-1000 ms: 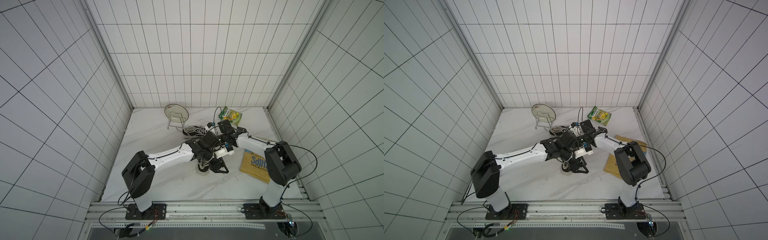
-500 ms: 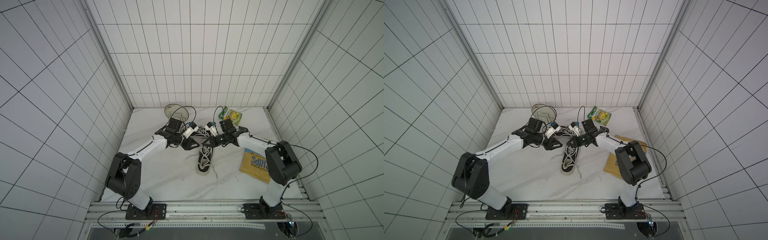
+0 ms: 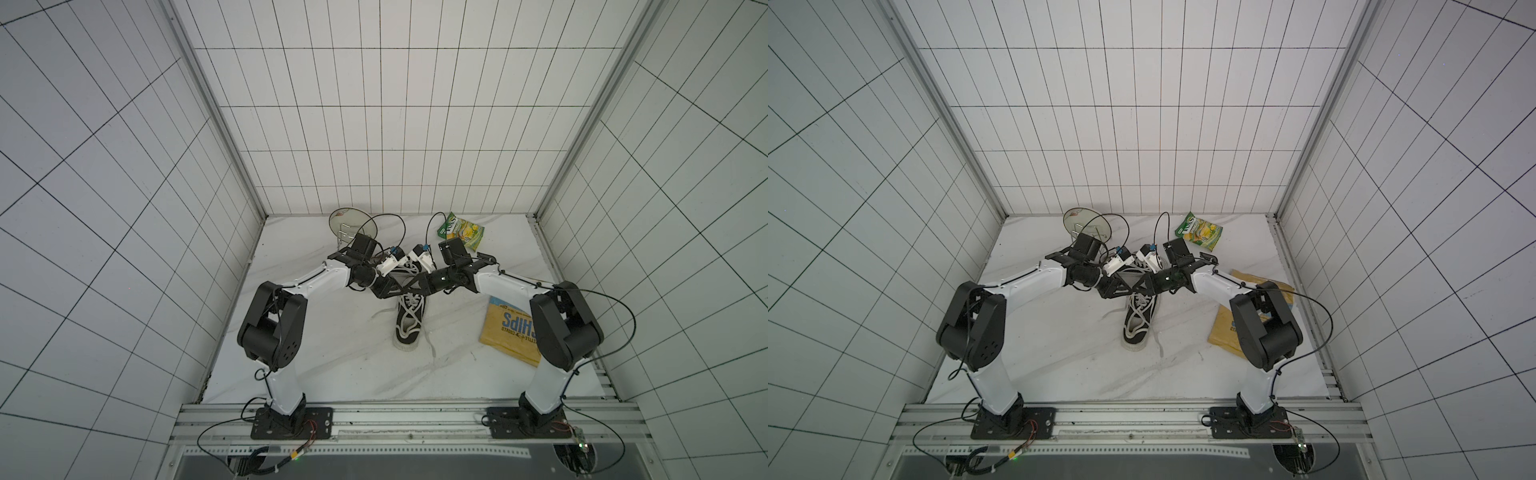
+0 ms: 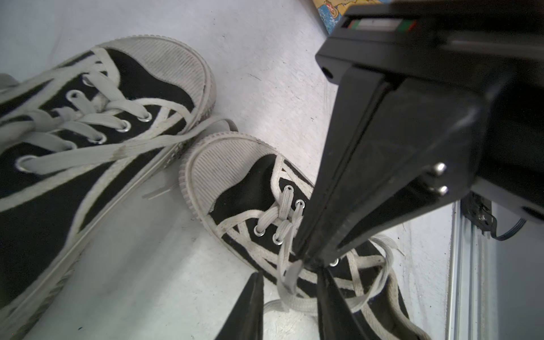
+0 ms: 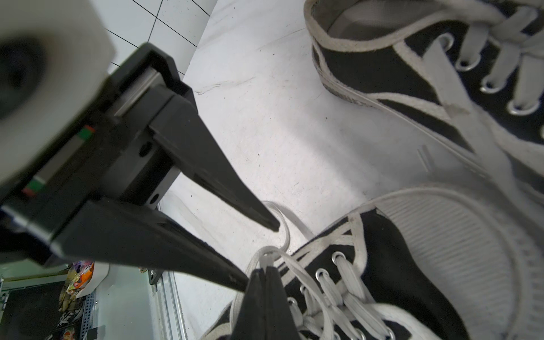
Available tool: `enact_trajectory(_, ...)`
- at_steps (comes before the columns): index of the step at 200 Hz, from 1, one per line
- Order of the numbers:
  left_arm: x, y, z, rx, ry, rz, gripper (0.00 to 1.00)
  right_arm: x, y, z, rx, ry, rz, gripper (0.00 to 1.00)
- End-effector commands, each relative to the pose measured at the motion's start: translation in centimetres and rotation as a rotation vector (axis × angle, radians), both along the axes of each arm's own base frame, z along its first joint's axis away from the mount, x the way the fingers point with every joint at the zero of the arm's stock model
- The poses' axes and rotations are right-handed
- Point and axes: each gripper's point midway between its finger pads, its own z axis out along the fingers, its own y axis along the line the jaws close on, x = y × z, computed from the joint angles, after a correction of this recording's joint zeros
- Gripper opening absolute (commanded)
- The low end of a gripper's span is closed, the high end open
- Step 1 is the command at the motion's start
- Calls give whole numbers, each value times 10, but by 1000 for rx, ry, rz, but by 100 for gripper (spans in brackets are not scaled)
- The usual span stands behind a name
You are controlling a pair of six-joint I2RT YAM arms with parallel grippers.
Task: Tie the shoes
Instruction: Cross the shoelace with the shoelace.
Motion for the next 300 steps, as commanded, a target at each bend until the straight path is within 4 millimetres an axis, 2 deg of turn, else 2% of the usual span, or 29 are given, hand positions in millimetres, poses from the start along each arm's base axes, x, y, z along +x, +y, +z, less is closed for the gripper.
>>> enact_trajectory(1,5,-9,-2,-8,-15,-24,24,2,0,-1,19,4,12,0)
enact_trajectory(15,3,-11,-4,-8,-7,-29,17,2,0,-1,18,6,11,0)
enact_trajectory(37,1,-12,-3,-17,2,-19,0,2,-2,2,11,-8,5,0)
enact_trajectory(65,-1,-12,3,-60,11,24,0,-5,-18,16,-35,-77,-28,32)
enact_trajectory(78,-2,-11,5,-82,28,43,0,-14,-28,20,-58,-109,-39,37)
enact_trajectory(94,-4,-9,6,-101,51,56,0,-31,-34,16,-90,-120,-27,35)
enact_trajectory(110,-7,-10,6,-114,62,61,0,-48,-32,7,-107,-104,-3,30)
enact_trajectory(129,-8,-9,5,-117,72,66,0,-59,-26,-6,-129,-87,23,30)
enact_trajectory(189,-9,-8,6,-116,80,79,0,-64,-6,-25,-147,-58,116,32)
enact_trajectory(227,-8,-7,6,-118,89,90,0,-69,-1,-28,-145,-45,157,27)
enact_trajectory(251,-8,-7,5,-118,98,94,0,-75,2,-24,-126,-52,188,33)
enact_trajectory(280,-7,-6,4,-117,102,100,0,-79,4,-27,-131,-38,208,35)
enact_trajectory(300,-7,-6,4,-118,104,103,0,-79,3,-30,-142,-33,207,27)
